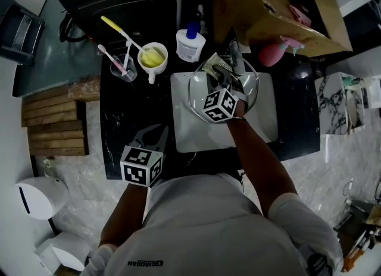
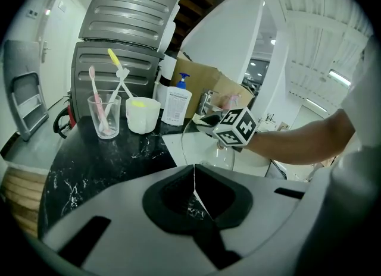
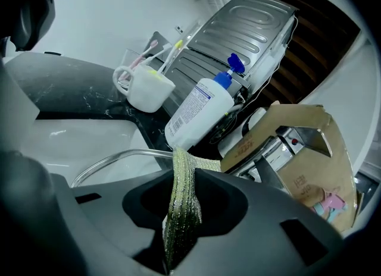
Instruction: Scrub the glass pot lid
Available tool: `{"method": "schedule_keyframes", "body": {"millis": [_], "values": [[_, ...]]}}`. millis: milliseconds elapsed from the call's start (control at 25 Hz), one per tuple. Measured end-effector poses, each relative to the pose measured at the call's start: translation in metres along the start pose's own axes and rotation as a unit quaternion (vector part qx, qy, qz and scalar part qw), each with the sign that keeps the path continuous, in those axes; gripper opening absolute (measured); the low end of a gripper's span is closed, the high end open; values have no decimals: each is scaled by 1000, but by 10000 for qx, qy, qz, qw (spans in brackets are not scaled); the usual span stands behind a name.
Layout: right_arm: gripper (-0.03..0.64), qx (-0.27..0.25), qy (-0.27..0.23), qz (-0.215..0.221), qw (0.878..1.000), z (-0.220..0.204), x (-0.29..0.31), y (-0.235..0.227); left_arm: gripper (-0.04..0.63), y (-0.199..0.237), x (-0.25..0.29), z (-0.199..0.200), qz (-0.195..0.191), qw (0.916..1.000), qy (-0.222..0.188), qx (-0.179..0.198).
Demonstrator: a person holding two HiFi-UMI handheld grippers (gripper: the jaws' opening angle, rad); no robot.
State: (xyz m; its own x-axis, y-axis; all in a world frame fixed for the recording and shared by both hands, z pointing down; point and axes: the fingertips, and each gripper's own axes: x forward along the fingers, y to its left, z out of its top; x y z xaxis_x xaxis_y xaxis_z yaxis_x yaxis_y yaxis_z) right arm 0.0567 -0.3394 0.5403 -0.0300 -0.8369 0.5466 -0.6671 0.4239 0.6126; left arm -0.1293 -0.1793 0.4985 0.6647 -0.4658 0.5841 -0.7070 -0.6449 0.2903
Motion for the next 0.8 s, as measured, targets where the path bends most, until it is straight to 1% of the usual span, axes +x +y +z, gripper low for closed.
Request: {"method": "schedule_keyframes", "body": {"millis": [200,480,800], "values": [[107,-135,-68,176,9997,6,-1,11,15,4,-1,1,55,10000,-6,-33],[108,-378,-163,425,9982,12,-2,33,15,1,-1,0,26,10000,-19,-2],[109,-688,-174,553,9959,13,-4,48,15,4,-9,-6,43,10000,-1,55]]}}
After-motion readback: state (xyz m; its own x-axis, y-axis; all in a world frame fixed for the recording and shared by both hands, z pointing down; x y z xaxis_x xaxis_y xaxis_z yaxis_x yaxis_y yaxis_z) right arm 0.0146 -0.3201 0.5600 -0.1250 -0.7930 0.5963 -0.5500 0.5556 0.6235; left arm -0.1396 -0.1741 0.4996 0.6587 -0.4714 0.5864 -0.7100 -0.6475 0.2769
